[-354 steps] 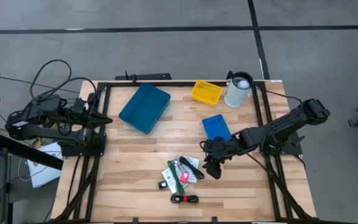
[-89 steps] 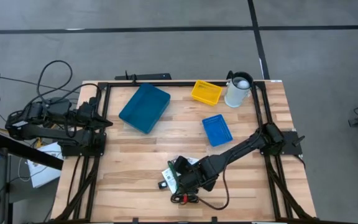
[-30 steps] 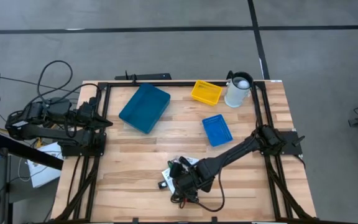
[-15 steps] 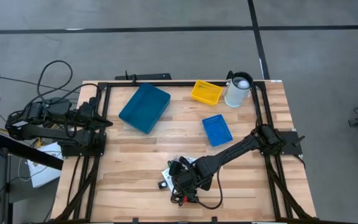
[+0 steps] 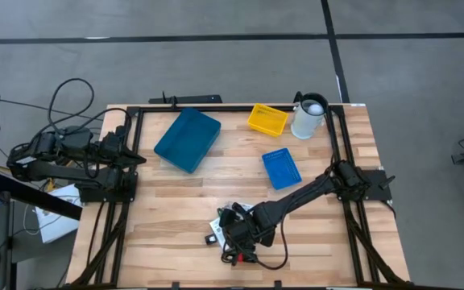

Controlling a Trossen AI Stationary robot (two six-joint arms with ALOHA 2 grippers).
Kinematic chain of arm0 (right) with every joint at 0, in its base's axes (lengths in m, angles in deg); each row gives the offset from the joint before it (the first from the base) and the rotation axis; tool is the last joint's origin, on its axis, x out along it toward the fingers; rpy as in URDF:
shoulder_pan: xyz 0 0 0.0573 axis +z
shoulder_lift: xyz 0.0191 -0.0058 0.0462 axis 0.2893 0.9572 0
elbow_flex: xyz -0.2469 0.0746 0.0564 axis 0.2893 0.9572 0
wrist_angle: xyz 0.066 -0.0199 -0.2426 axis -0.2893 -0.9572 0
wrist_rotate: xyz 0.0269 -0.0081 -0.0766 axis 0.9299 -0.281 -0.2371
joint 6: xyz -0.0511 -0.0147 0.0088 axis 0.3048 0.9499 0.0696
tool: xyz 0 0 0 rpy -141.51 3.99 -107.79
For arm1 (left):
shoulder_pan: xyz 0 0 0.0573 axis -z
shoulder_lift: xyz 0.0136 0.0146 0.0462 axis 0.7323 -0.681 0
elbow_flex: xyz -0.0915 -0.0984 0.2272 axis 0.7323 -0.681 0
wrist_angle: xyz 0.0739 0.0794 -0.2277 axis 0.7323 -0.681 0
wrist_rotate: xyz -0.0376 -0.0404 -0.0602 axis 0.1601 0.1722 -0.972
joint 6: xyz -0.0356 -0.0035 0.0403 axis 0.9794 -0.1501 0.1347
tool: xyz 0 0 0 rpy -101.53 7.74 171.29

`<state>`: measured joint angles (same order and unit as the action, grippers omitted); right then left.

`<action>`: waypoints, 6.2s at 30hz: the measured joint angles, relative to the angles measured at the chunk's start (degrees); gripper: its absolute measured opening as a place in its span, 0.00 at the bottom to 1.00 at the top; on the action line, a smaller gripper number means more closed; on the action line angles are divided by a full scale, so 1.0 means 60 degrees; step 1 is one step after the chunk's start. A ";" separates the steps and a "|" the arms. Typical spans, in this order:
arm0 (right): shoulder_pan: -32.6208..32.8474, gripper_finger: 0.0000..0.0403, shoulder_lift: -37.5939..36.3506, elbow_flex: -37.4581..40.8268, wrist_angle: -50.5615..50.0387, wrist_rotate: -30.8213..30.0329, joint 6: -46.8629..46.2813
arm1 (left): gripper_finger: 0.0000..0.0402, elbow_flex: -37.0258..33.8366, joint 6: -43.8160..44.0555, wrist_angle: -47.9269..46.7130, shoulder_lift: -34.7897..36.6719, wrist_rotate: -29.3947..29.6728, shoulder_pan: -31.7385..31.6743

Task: Pick and place items into bin
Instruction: Put the pink charger adapter into the blue bin

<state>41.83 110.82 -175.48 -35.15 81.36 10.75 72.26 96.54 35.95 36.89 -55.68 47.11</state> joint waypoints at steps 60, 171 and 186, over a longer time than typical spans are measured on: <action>0.0105 0.36 -0.0010 -0.0004 0.0055 -0.0626 -0.0011 | 0.00 0.0000 0.0000 -0.0004 -0.0003 0.0000 -0.0001; -0.4054 0.35 -0.0011 -0.1432 -0.0585 0.0503 0.0244 | 0.00 -0.0004 0.0000 -0.0004 -0.0003 0.0000 -0.0003; -0.3657 0.58 0.0233 -0.1459 0.0338 0.0490 0.0160 | 0.00 -0.0004 0.0000 -0.0004 0.0000 0.0000 -0.0003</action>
<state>19.89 112.22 -184.23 -33.12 84.30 11.71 72.24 96.54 35.93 36.89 -55.68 47.09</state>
